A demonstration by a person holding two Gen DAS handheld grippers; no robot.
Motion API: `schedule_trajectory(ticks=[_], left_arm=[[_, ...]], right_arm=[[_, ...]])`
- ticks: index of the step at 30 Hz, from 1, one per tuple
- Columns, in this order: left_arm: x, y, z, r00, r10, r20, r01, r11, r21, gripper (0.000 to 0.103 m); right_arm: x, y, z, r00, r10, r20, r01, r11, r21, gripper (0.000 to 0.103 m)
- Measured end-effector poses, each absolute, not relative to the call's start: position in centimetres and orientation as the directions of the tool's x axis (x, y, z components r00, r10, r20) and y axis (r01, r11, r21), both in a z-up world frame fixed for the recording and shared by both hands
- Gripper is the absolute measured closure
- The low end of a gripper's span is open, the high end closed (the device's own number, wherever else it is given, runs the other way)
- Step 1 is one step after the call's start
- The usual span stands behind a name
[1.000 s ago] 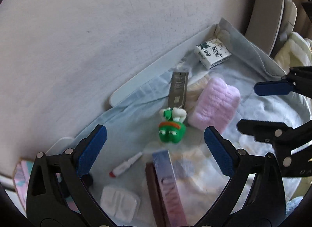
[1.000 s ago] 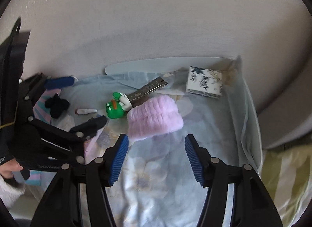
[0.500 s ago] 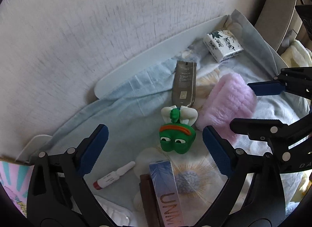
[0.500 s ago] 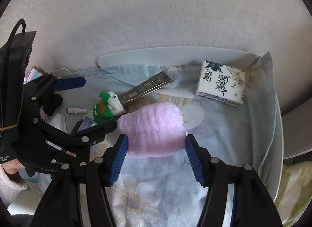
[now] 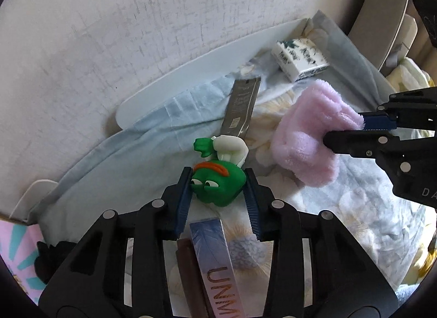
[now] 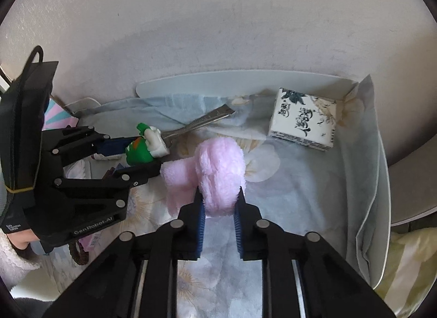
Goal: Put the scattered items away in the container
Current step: 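Carry the frog toy and pink hair band over the striped box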
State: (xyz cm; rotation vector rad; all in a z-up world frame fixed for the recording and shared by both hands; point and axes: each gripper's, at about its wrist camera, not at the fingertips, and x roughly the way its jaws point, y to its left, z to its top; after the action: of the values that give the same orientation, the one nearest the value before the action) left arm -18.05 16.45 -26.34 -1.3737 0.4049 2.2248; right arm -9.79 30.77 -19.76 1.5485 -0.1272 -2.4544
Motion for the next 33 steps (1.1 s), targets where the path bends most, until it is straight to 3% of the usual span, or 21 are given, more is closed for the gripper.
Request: schedule_trajectory(ticks=[9,20,27,33], left_arm=[[-17.8,13.9,-22.6,-0.391,0.323,-0.862,-0.505,-0.858,-0.092,0.070],[-13.6,9.6,-12.5,-0.529,0.406,-0.746,-0.438,-0.883,-0.170,0.070],[-9.0,4.3,-7.8,-0.627,0.352,-0.695,-0.344,-0.926,-0.158,0.070],[-3.7,-2.8,-5.2,-0.671,0.179,-0.720,-0.150,-0.983,-0.106,0.070]], right_arm=[[-9.2,31.8,-16.5,-0.481,-0.234,-0.845,0.089,-0.972,0.218,0.088],[-6.8,29.6,-11.1,-0.559,-0.220,-0.800,0.107,-0.975,0.194,0.088],[-4.6,24.4,-5.8,-0.614,-0.284,-0.736,0.261,-0.954,0.150,0.088],[-3.4,17.7,-2.3,-0.590,-0.436,-0.679,0.448,-0.877,0.174,0.088]])
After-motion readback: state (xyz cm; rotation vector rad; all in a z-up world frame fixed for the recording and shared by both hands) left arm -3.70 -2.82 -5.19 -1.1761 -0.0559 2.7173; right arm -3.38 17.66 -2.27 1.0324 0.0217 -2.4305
